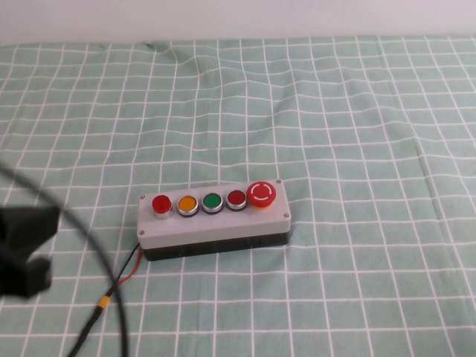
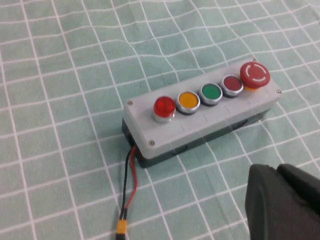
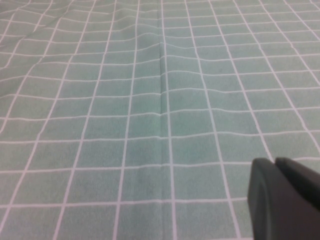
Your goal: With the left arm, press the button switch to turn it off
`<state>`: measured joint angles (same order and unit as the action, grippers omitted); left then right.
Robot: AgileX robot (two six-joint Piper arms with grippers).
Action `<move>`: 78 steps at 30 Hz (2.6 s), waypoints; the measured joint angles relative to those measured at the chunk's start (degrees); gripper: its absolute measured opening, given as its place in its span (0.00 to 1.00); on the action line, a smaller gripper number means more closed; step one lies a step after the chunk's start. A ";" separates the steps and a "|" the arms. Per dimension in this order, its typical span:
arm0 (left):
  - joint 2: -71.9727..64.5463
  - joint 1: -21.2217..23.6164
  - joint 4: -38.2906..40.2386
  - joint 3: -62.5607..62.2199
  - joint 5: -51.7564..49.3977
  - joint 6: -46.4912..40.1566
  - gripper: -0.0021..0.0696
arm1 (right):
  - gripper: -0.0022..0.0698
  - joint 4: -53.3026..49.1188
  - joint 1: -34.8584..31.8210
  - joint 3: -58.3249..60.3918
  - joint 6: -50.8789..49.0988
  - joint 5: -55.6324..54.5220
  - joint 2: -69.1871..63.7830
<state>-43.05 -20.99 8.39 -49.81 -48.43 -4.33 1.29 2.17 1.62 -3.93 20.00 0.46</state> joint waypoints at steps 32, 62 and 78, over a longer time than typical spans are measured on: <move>24.38 0.00 -9.19 17.32 9.65 5.36 0.03 | 0.01 0.00 0.00 0.00 0.00 0.00 0.00; 33.80 8.54 -11.72 39.87 30.31 -0.17 0.03 | 0.00 0.00 0.00 0.00 0.00 0.00 0.00; 43.65 8.54 -7.85 51.28 26.20 4.73 0.03 | 0.01 0.00 0.00 0.00 0.00 0.00 0.00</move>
<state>0.60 -12.45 0.53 1.47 -22.22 0.41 1.29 2.17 1.62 -3.93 20.00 0.46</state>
